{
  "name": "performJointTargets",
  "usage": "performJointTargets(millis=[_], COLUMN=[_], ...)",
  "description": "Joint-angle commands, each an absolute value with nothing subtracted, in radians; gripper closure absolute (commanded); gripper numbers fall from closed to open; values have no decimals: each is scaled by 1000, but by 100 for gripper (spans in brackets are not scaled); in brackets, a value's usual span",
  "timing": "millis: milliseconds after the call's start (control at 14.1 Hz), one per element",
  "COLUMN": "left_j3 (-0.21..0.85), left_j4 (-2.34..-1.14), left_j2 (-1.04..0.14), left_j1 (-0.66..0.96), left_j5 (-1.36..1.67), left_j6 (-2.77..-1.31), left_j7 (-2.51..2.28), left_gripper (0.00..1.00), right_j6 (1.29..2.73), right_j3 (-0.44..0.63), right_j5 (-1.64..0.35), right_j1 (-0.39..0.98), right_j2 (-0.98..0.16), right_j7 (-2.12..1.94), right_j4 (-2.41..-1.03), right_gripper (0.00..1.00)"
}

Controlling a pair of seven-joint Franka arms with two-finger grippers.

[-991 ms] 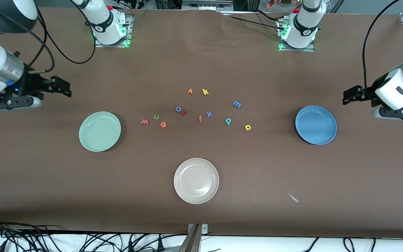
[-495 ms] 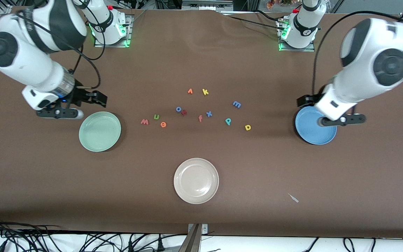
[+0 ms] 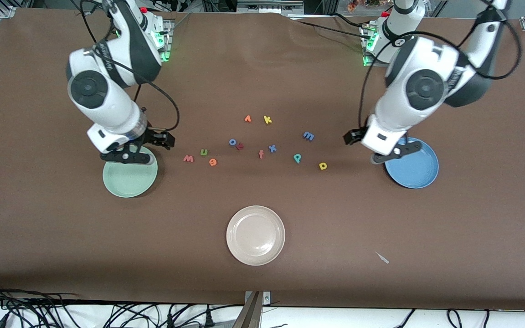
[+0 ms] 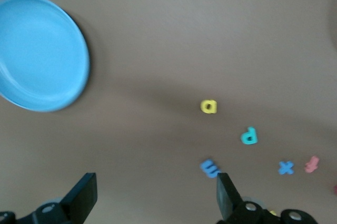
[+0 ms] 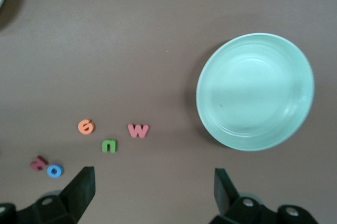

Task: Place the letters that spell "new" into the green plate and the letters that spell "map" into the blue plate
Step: 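Reach the left gripper and the right gripper toward the foam letters, then grasp the blue m with the left gripper while the right gripper grasps w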

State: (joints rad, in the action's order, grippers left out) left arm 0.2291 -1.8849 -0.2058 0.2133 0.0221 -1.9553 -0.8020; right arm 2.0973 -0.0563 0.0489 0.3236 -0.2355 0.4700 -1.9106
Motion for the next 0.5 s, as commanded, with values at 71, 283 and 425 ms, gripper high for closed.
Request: performJointTargets(millis=[71, 283, 425], left_j3=[320, 376, 402], left_j4=[-2110, -2224, -2247], left_j2=[-160, -164, -195], left_j1=[209, 216, 225], left_j5=[31, 5, -66], left_j6=[-2210, -2394, -2459], left_j7=[-988, -1161, -1331], left_gripper=[0, 0, 0], right_j6=[2294, 2420, 2459], right_j3=[-52, -52, -51], right_j5=[69, 69, 69], right_j1=[342, 368, 405], right_j2=[-235, -267, -284], right_j7=[489, 489, 489], right_j4=[-2054, -2104, -2120], right_gripper=[0, 1, 1])
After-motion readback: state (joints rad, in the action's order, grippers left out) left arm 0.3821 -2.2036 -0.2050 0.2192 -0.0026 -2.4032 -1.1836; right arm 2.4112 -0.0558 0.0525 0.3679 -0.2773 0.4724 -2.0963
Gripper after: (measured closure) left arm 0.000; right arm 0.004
